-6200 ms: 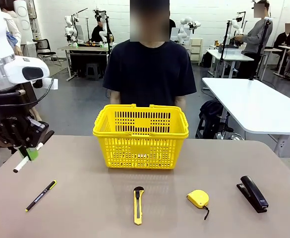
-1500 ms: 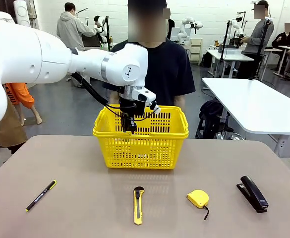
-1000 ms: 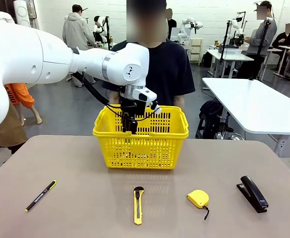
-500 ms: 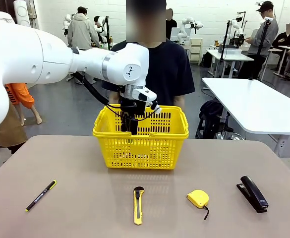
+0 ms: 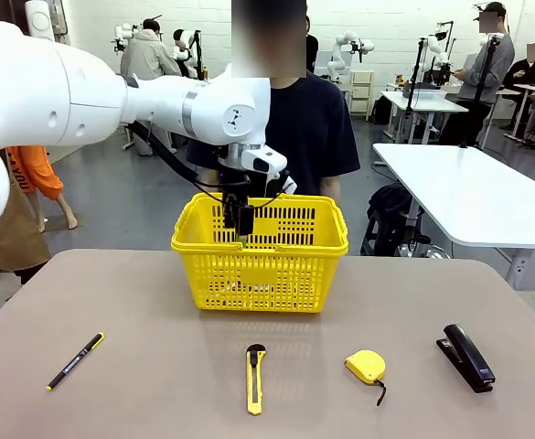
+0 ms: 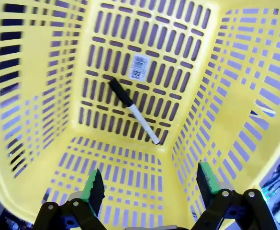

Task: Place the items the person wants into the basket.
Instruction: Pick up the item the person points to and place it in the Market Basket.

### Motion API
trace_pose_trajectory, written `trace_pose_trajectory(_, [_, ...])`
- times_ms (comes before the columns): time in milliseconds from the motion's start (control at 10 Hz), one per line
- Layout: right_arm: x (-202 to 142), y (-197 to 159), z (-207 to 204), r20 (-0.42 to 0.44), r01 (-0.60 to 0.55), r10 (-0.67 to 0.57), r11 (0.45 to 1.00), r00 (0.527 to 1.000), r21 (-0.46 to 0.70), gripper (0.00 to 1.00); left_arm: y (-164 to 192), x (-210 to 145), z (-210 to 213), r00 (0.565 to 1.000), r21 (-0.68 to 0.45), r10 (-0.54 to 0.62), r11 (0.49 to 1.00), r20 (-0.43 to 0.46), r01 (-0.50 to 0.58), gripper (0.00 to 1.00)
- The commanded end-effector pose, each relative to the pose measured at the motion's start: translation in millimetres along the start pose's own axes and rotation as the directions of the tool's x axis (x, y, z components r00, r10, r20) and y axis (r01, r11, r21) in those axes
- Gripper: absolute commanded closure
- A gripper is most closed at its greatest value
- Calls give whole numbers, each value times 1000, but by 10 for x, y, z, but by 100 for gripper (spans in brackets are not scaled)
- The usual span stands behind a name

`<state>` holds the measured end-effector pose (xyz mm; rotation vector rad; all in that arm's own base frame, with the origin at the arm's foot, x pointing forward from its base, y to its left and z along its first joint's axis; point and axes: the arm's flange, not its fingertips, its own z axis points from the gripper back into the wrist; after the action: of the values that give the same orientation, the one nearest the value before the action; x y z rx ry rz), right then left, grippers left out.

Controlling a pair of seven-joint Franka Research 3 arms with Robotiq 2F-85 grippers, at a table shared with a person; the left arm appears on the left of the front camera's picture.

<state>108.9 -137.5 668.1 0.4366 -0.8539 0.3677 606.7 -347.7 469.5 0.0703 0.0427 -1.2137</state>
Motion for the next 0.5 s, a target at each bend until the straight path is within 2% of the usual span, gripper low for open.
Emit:
trace_pose_trajectory(0, [-30,52,73,9,-8,8,1000,1000,1,0,-19,-124,223,998,41,28,999,54,-30,0])
trace_pose_trajectory(200, [-30,52,73,9,-8,8,1000,1000,1,0,-221,-372,598,987,85,47,994,154,-61,0])
trace_pose_trajectory(400, [-30,52,73,9,-8,8,1000,1000,1,0,-398,-579,796,984,56,84,994,155,-94,0])
